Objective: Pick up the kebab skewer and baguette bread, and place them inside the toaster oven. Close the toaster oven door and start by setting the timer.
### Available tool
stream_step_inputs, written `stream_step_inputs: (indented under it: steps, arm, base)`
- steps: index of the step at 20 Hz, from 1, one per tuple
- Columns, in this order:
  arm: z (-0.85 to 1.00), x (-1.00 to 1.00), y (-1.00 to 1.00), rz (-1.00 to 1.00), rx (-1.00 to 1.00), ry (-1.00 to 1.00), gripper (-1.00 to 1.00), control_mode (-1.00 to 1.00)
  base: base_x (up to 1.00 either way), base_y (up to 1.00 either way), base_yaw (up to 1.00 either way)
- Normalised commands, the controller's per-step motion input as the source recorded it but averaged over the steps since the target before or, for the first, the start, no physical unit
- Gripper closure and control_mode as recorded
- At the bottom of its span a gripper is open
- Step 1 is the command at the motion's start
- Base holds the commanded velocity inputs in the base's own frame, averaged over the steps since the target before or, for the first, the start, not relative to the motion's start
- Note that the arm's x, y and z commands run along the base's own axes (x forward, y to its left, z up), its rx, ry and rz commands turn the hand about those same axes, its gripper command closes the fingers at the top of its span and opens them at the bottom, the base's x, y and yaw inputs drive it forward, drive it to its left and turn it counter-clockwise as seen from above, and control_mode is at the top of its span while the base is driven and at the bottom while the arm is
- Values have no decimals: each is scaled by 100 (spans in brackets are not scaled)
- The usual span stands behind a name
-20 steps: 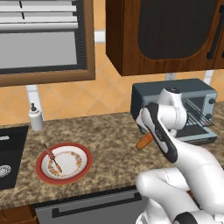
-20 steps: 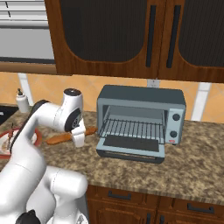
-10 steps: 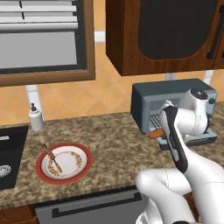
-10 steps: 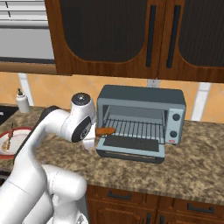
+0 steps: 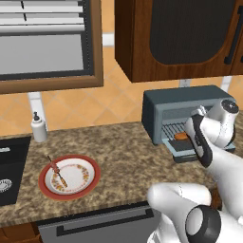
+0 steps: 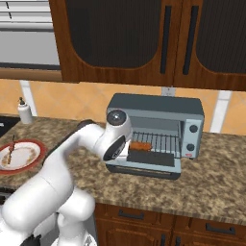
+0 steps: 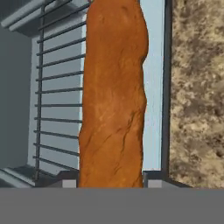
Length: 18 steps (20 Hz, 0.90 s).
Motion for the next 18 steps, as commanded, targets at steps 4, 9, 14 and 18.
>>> stream_step_inputs:
  steps: [4,9,14,18]
  arm:
    - [2,93,-63,-2,13,0,100,-100]
    - [0,83,-46,3,1,5,100,-100]
    - [-16,46,-10,0,0,1,100,-100]
    - [-37,27,-5,0,0,0,100,-100]
  base:
    - [0,0,0]
    - [0,0,0]
    - [0,0,0]
    - [0,0,0]
